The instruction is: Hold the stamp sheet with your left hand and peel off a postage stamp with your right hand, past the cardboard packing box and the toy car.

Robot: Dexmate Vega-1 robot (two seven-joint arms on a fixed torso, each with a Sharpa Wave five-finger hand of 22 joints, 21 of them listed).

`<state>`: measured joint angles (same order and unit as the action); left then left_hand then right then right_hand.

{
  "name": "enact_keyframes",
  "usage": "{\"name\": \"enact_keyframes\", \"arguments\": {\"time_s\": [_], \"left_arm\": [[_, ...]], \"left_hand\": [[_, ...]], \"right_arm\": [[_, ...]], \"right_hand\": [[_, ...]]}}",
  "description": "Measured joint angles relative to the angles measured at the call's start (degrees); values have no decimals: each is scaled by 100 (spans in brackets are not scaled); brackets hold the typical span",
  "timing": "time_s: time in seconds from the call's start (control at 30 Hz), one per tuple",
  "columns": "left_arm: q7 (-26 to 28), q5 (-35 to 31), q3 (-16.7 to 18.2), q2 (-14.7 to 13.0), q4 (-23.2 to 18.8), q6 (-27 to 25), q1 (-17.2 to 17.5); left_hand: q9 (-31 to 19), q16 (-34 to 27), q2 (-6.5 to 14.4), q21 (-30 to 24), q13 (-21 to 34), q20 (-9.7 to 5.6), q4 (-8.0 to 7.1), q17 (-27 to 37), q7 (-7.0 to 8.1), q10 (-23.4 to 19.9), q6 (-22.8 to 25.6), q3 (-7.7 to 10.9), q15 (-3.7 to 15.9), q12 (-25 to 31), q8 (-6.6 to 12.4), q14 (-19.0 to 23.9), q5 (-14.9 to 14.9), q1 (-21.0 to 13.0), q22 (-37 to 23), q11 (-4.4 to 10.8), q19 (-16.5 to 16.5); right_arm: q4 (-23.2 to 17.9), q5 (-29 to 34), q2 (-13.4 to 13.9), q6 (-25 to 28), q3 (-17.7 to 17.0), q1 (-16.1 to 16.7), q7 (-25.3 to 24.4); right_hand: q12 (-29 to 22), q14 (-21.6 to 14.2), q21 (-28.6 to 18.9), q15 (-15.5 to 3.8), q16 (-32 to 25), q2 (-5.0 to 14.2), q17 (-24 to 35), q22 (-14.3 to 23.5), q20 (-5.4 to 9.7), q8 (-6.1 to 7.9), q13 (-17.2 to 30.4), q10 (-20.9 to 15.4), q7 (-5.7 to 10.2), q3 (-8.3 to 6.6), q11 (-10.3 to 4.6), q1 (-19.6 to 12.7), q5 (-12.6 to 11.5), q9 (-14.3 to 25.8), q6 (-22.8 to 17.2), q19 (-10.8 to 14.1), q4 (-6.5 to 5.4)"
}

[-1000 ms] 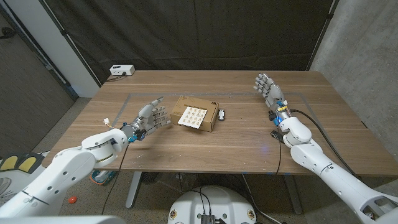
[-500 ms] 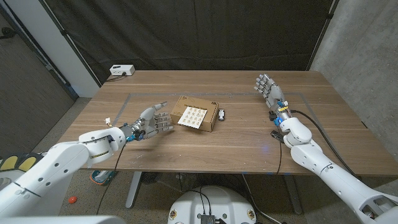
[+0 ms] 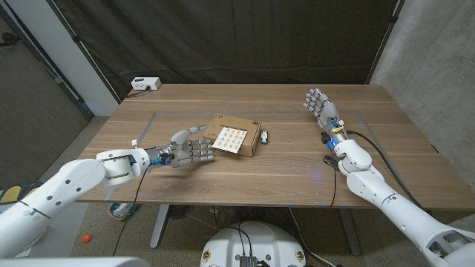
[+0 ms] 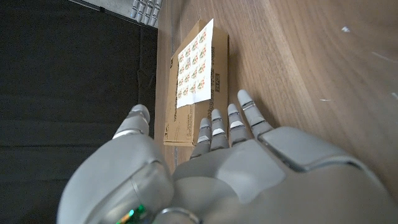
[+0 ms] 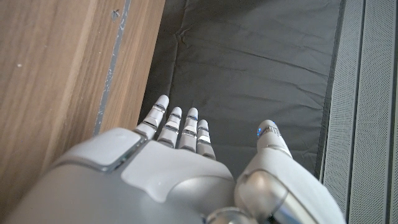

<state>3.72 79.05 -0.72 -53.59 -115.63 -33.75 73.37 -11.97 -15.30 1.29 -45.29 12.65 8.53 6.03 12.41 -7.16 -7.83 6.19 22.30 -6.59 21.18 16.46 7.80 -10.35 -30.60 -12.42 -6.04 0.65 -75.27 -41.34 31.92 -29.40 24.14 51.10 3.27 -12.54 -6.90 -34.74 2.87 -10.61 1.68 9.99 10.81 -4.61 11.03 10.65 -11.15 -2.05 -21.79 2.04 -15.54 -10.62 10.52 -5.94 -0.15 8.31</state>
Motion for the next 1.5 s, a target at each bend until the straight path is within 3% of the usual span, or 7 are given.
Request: {"name": "enact_keyframes", "arguments": {"time_s": [0.27,0.47,0.7,0.93,0.97,1.3,1.5], "left_arm": [[34,225,-176,-46,153,-265,-282],[152,296,-304,-70,211,-395,-462],[307,324,-445,-87,269,-599,-663],[404,226,-445,-87,269,-724,-663],[422,197,-655,-57,405,-757,-961],[365,-79,-914,71,674,-977,-1366],[124,-322,-1039,133,834,-1142,-1579]], "left_hand": [[27,-145,101,-390,-47,-15,106,0,-70,-734,712,106,135,274,151,833,0,-280,-73,88,554],[53,-348,183,-767,-80,-49,270,36,-124,-1372,1370,270,331,429,262,1591,-1,-693,-157,226,972],[53,-439,240,-1038,-94,-165,400,53,-40,-1809,1783,504,495,474,307,2017,-1,-1230,-149,380,1243],[68,-506,254,-1194,-94,-211,380,79,76,-2092,2131,634,599,515,385,2243,-5,-1522,-114,494,1358],[77,-511,278,-1216,-94,-224,381,79,73,-2144,2181,639,609,515,395,2280,-6,-1552,-114,507,1371],[79,-586,257,-1365,-87,-261,384,105,174,-2569,2653,770,753,573,483,2602,-6,-1845,-87,664,1408],[79,-638,132,-1477,-48,-261,394,144,182,-2738,2804,806,791,660,516,2764,-6,-2070,-87,698,1408]], "right_arm": [[73,-28,-21,-36,-46,-2,51],[122,-57,-38,-71,-74,-2,101],[214,-83,-77,-100,-120,5,147],[247,-83,-98,-100,-152,21,147],[253,-89,-102,-121,-157,23,165],[286,-68,-138,-129,-184,25,129],[314,-39,-164,-129,-192,7,102]], "right_hand": [[0,0,0,0,0,0,0,0,0,0,0,1,0,22,-1,0,0,0,0,0,22],[0,0,-2,0,0,0,0,-1,0,0,0,-18,0,22,18,0,0,0,0,0,22],[0,-52,24,10,0,0,0,-1,0,0,0,-49,-32,46,-12,0,0,0,-31,0,-3],[0,-52,24,10,0,0,0,-1,0,0,0,-80,0,46,18,0,0,0,-63,0,-3],[0,-52,24,10,0,0,0,-1,0,0,0,-80,0,46,18,0,0,0,-62,0,-3],[0,-52,24,10,0,0,0,-2,-10,0,1,-79,0,45,18,0,0,0,-62,54,-3],[0,-52,24,10,0,0,0,-2,-10,0,1,-79,0,69,18,0,0,0,-62,54,-26]]}}
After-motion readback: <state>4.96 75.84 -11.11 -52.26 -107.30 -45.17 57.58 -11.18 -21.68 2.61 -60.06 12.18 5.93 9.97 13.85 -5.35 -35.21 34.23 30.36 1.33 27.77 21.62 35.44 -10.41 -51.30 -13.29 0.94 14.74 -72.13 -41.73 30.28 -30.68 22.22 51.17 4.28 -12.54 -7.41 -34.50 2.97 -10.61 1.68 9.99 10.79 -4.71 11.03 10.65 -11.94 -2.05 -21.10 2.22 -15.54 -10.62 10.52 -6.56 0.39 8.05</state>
